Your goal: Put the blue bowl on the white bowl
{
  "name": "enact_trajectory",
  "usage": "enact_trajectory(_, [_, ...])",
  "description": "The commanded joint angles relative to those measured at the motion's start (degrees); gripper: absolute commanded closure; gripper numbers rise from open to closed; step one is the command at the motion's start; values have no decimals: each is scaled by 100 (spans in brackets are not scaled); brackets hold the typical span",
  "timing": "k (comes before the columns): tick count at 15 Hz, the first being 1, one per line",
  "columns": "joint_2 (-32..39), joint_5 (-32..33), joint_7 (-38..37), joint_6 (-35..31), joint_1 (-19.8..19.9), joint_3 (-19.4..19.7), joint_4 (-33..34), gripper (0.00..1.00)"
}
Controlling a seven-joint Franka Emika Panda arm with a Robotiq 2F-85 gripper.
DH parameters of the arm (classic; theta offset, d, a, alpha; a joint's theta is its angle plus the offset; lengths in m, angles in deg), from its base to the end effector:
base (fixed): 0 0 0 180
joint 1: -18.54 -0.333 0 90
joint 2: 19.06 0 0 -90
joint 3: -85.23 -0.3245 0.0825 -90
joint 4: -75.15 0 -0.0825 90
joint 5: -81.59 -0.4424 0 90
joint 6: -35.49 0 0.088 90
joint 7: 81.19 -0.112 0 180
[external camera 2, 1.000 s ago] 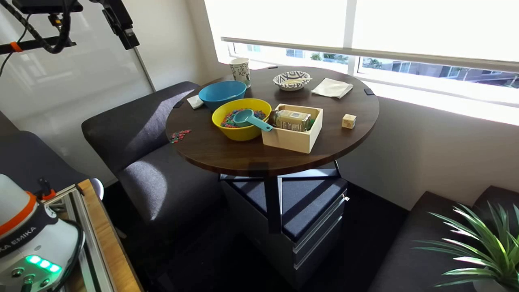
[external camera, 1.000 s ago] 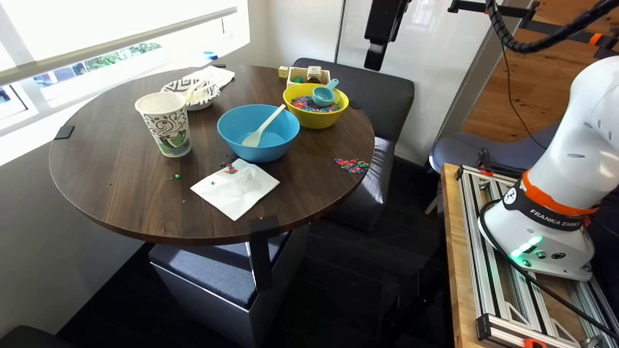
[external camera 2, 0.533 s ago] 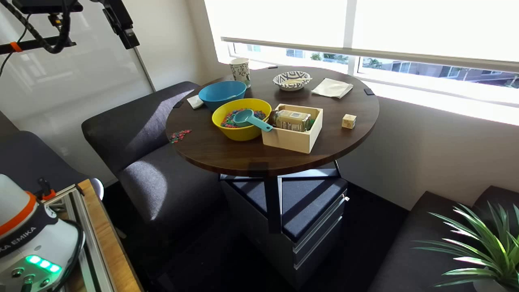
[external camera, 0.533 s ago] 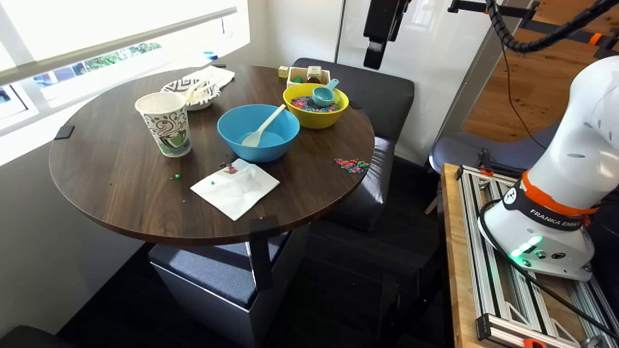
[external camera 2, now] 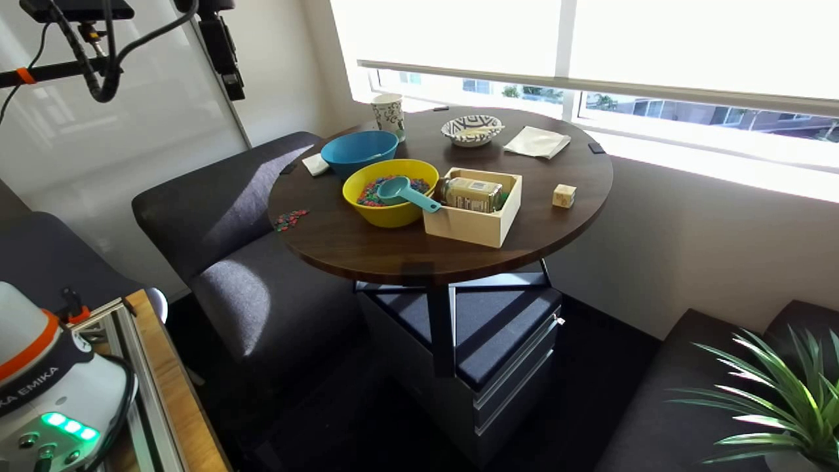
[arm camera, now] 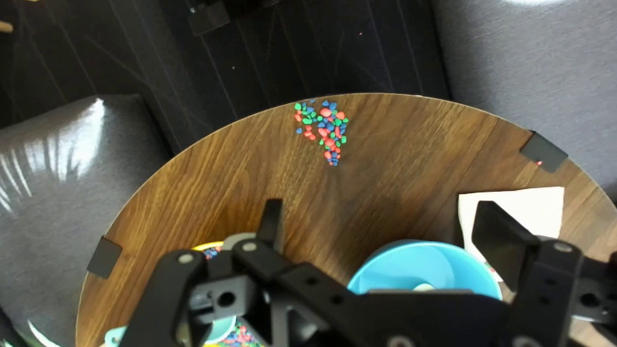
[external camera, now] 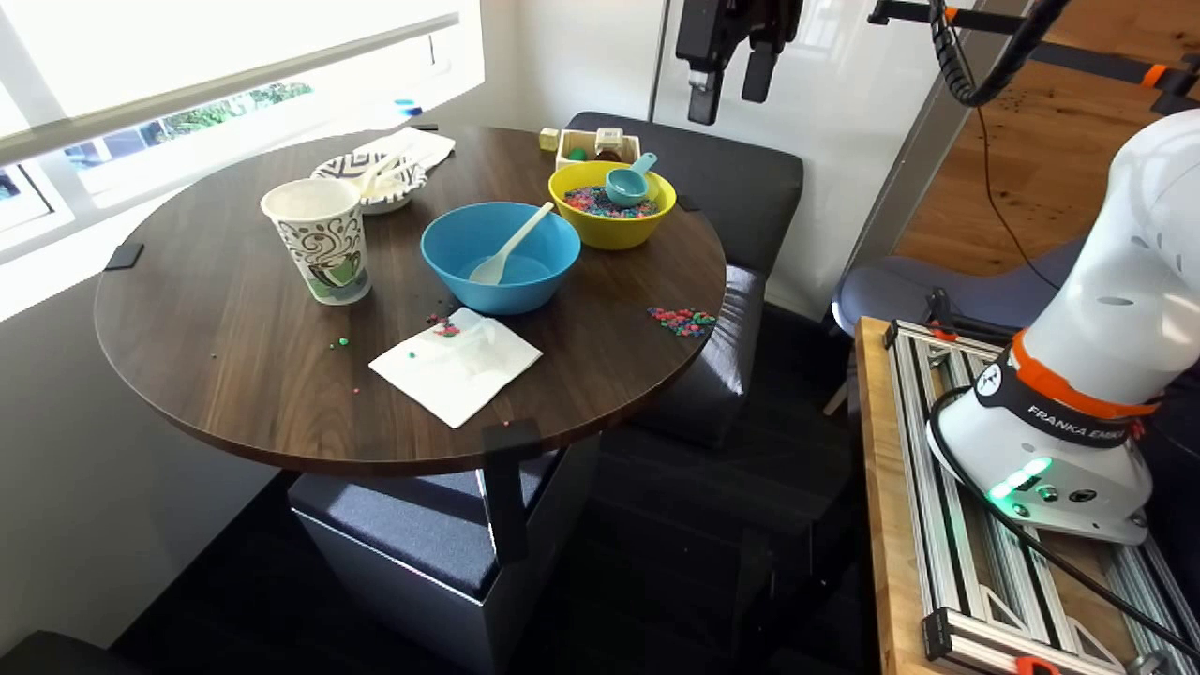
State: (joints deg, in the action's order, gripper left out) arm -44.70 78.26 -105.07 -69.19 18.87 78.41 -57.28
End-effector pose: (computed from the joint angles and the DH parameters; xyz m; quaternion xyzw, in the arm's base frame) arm 0.4619 0.0606 0.4957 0.9861 -0.1652 -0.0195 0.0028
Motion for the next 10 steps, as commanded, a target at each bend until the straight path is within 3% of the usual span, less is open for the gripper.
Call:
enact_trajectory(1, [300,-580,-309,-181,151,260,-123,0])
enact_trajectory(2, [345,-840,-281,-187,146,347,-127,0])
enact_trajectory(3, [248,-446,-157,-60,157,229,-51,0])
enact_trajectory(10, [385,-709,-184,-76,186,338,-54,0])
